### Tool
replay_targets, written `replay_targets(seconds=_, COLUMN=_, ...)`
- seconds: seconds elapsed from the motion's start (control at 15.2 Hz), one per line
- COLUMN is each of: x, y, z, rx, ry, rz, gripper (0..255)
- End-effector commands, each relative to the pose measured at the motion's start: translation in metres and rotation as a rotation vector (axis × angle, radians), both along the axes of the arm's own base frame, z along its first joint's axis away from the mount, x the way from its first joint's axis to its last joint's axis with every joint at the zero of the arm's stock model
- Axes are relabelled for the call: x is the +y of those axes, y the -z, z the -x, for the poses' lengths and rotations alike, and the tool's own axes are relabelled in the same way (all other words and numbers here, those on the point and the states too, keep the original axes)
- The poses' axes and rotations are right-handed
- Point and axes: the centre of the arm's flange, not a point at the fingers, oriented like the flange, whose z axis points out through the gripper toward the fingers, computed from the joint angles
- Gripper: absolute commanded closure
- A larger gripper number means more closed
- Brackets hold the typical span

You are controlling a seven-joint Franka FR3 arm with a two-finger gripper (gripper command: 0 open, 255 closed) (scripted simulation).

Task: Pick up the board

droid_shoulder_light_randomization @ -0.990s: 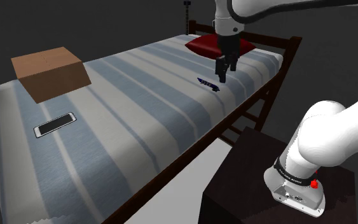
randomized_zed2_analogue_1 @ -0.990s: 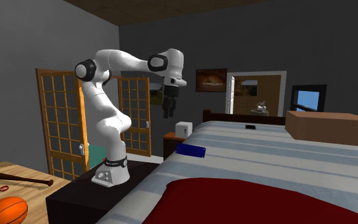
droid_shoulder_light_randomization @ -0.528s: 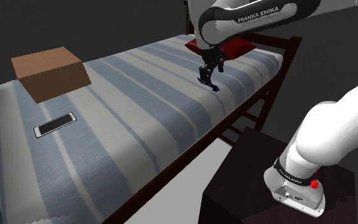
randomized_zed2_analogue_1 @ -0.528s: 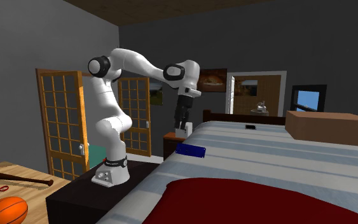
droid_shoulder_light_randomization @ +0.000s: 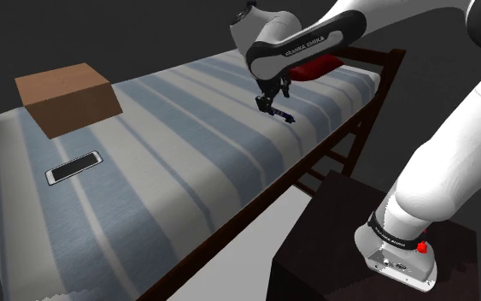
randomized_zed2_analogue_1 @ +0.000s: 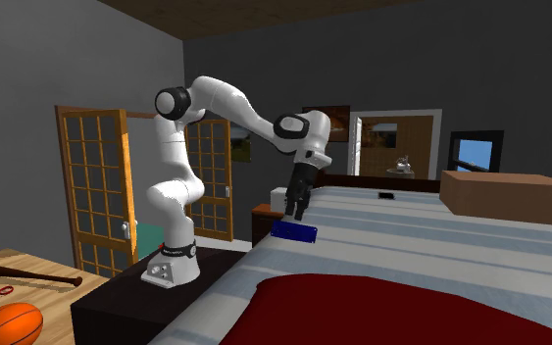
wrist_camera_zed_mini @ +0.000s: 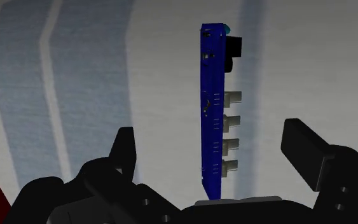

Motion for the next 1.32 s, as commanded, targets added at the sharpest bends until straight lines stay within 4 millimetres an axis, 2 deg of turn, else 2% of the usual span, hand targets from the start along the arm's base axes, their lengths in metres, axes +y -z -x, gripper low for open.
replay_targets(seconds=0.0, x=0.0, y=0.01, z=-0.001, rx=0.0, ry=0.002, rz=0.005, gripper=0)
replay_targets(seconds=0.26, x=0.0, y=0.034, z=-0.001, rx=0.0, ry=0.002, rz=0.005, gripper=0)
replay_targets(seconds=0.4, x=0.0, y=0.034, z=-0.001, rx=0.0, ry=0.002, rz=0.005, gripper=0)
replay_targets(seconds=0.46, x=0.0, y=0.034, z=-0.001, rx=0.0, ry=0.002, rz=0.005, gripper=255)
replay_targets(seconds=1.06, x=0.0, y=0.034, z=-0.001, rx=0.0, ry=0.002, rz=0.005, gripper=255)
replay_targets(seconds=1.25, x=0.0, y=0.019, z=-0.001, rx=0.0, ry=0.002, rz=0.005, gripper=255)
